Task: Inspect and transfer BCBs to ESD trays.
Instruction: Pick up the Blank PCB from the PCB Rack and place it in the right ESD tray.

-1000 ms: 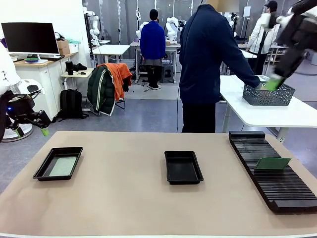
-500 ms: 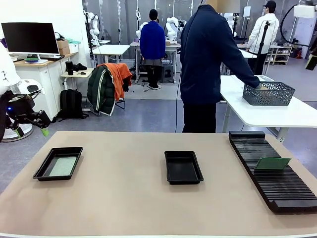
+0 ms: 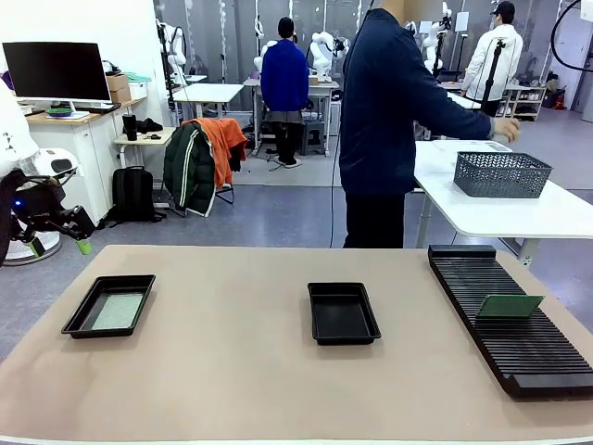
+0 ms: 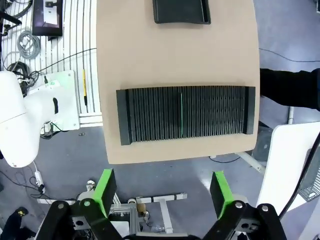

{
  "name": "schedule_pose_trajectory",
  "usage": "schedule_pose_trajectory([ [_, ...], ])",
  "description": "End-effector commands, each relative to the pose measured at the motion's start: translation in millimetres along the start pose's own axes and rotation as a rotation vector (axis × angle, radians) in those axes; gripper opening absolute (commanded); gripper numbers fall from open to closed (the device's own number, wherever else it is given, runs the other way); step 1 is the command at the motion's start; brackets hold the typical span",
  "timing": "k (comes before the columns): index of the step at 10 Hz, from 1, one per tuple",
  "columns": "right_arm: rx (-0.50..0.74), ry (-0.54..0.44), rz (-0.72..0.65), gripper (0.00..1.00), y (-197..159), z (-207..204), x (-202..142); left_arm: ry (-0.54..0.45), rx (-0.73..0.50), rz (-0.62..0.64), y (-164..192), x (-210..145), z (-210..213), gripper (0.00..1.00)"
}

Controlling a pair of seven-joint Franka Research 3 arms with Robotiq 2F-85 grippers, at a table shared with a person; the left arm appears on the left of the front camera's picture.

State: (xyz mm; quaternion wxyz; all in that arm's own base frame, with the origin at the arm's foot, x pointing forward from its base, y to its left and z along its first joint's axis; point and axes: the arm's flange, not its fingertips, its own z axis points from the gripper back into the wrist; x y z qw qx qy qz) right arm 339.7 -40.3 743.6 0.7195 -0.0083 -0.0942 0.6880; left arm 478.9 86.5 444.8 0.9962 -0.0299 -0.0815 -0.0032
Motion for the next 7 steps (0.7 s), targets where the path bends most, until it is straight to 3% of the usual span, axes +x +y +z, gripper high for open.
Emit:
schedule_pose_trajectory([
  [1,0.006,-0.003,0.009,1.00,-0.2,-2.8,4.7,-0.006,0.000,0.001,-0.6,-1.3,-2.4,1.00],
  [5,0.003,0.003,0.007,1.00,-0.7,-1.2,4.3,-0.006,0.000,0.001,-0.6,-1.3,-2.4,1.00],
  [7,-0.013,-0.037,0.051,1.00,-14.4,-50.6,-3.4,-0.006,0.000,0.001,-0.6,-1.3,-2.4,1.00],
])
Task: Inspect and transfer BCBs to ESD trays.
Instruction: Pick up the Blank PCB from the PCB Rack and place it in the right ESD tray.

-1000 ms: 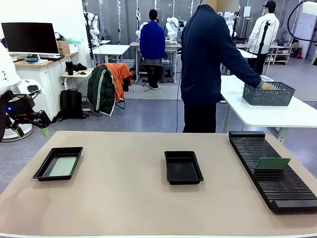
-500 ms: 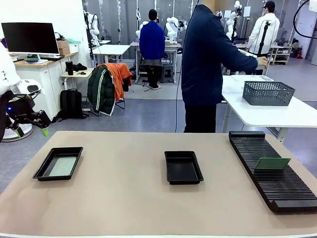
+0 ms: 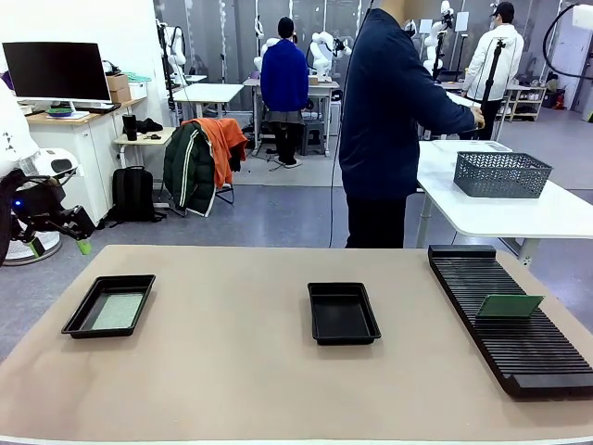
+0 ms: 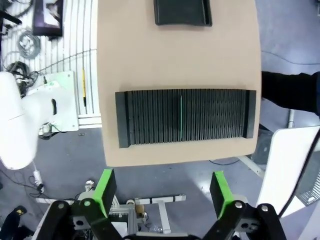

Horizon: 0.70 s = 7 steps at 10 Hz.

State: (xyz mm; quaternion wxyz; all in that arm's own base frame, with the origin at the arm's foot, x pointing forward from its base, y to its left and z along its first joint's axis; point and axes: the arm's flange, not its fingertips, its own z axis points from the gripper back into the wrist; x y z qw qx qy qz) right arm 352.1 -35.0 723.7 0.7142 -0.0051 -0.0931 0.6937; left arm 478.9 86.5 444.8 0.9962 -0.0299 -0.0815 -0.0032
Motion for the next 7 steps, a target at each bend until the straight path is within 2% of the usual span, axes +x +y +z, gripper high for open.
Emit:
schedule_pose_trajectory([
  [1,-0.015,-0.043,0.069,1.00,-5.8,-49.7,-9.9,-0.006,0.000,0.001,-0.6,-1.3,-2.4,1.00],
  [7,0.022,-0.052,0.118,1.00,-8.3,-203.1,-35.6,-0.006,0.000,0.001,-0.6,-1.3,-2.4,1.00],
])
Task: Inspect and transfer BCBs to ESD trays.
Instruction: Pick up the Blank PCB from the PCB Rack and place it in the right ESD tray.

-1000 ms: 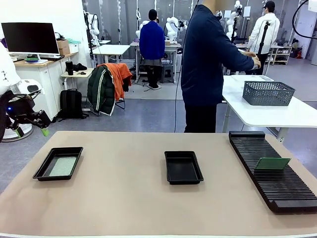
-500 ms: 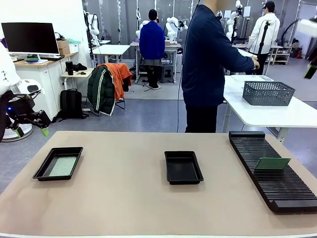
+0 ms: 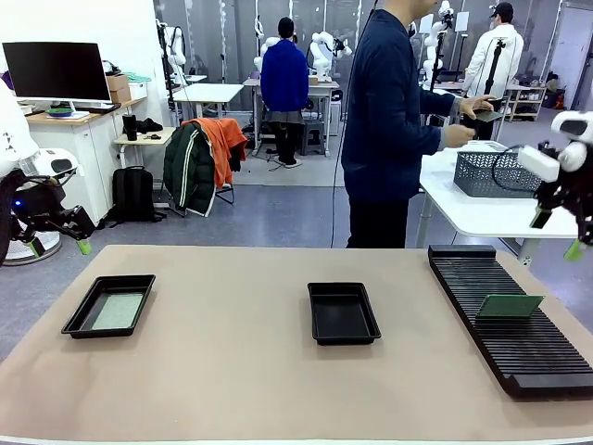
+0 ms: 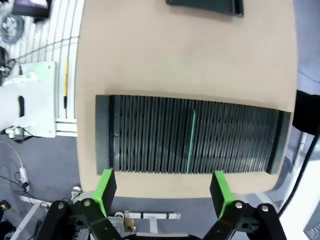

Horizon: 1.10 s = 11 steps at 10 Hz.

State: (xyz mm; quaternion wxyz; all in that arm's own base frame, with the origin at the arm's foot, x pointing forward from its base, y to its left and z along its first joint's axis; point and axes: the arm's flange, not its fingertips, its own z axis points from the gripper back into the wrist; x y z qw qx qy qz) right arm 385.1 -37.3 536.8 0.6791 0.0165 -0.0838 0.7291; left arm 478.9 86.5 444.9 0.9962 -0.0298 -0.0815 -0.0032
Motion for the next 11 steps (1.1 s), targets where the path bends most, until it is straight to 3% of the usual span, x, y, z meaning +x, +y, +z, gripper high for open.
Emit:
schedule_pose_trajectory([
  [1,-0.052,-0.032,0.037,1.00,-2.1,-27.8,-15.7,-0.005,0.000,0.001,-0.6,-1.3,-2.5,1.00],
  [6,-0.122,0.039,-0.001,1.00,-24.1,-98.2,-39.4,-0.005,0.000,0.001,-0.6,-1.3,-2.5,1.00],
  [11,-0.145,0.113,-0.080,1.00,-37.3,-156.1,-41.9,-0.005,0.000,0.001,-0.6,-1.3,-2.5,1.00],
])
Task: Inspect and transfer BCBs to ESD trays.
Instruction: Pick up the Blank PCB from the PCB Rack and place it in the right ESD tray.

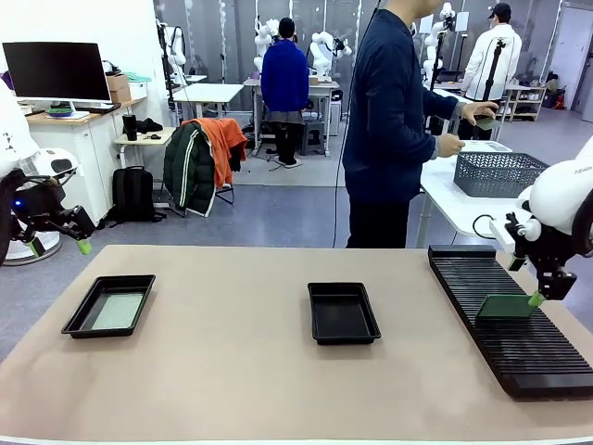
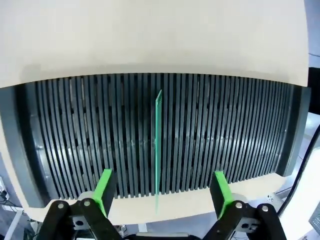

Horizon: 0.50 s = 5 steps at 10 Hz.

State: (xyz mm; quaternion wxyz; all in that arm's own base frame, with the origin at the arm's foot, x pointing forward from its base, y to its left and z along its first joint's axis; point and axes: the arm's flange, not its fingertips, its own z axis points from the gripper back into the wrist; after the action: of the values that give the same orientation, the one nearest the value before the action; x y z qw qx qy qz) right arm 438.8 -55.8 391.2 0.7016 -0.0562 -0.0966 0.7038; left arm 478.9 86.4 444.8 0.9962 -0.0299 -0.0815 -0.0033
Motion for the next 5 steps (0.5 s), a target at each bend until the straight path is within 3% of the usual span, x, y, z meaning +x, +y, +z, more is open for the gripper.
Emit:
schedule_pose_trajectory([
  [1,-0.020,0.033,-0.021,1.00,2.1,-17.8,2.5,-0.005,0.000,0.001,-0.5,-1.2,-2.5,1.00],
  [5,-0.024,0.049,-0.061,0.97,3.6,-37.1,2.0,-0.005,0.000,0.001,-0.5,-1.2,-2.5,1.00],
])
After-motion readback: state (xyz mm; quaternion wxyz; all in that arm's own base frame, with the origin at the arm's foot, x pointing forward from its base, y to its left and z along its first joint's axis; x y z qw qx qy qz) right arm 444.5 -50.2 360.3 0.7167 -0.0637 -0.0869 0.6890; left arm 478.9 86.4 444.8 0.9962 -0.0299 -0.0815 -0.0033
